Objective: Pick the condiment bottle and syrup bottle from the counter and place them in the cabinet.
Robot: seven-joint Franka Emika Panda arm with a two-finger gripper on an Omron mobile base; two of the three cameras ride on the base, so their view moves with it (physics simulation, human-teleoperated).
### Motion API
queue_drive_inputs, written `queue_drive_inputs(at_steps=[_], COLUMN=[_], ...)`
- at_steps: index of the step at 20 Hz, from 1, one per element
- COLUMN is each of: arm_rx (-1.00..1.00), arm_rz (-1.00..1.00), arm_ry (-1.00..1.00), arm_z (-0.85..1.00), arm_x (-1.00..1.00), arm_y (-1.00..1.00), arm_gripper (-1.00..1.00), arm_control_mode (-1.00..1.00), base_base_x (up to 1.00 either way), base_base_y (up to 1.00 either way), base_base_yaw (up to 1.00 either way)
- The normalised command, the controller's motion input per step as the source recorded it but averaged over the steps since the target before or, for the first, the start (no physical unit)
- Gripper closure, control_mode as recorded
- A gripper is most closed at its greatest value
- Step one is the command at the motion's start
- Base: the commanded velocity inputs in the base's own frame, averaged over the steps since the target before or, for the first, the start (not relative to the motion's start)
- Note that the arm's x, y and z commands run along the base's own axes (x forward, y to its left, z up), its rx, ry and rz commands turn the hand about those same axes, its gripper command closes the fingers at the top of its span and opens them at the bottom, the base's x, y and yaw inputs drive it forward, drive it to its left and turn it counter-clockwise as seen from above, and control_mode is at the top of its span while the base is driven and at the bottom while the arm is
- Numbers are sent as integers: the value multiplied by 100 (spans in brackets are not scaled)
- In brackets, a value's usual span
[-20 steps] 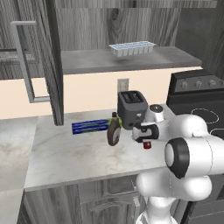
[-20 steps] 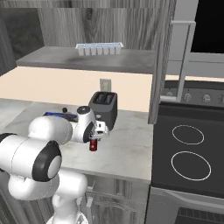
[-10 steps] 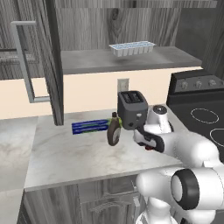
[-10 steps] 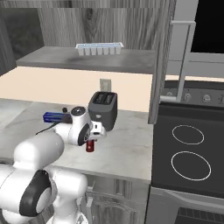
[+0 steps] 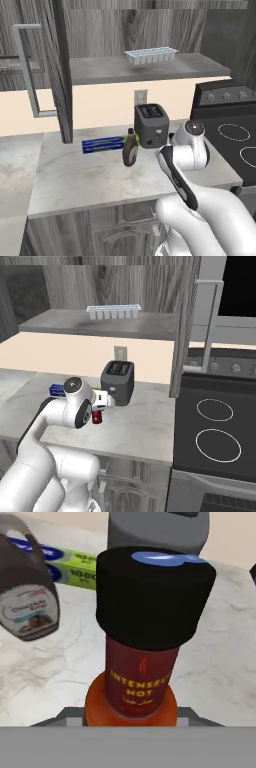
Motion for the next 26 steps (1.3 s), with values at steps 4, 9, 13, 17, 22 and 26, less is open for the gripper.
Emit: queue_drive_inputs(at_steps=[4, 9, 13, 17, 22, 26], arm_rx=[1, 5, 9, 8, 7, 3], arm_rz=[0, 0, 0, 0, 0, 0], arm_ry=[-13, -10, -2, 0, 0, 0], arm_z=[76, 76, 70, 67, 64, 43], arm_x=[-21, -5, 0, 0, 1, 1], arm_y=[2, 1, 5, 16, 19, 21], arm_gripper=[100, 100, 100, 100, 100, 100], arm_control_mode=[-100, -100, -100, -100, -100, -100], base_base_x=[0, 0, 0, 0, 0, 0], base_base_y=[0, 0, 0, 0, 0, 0], base_base_yaw=[0, 0, 0, 0, 0, 0])
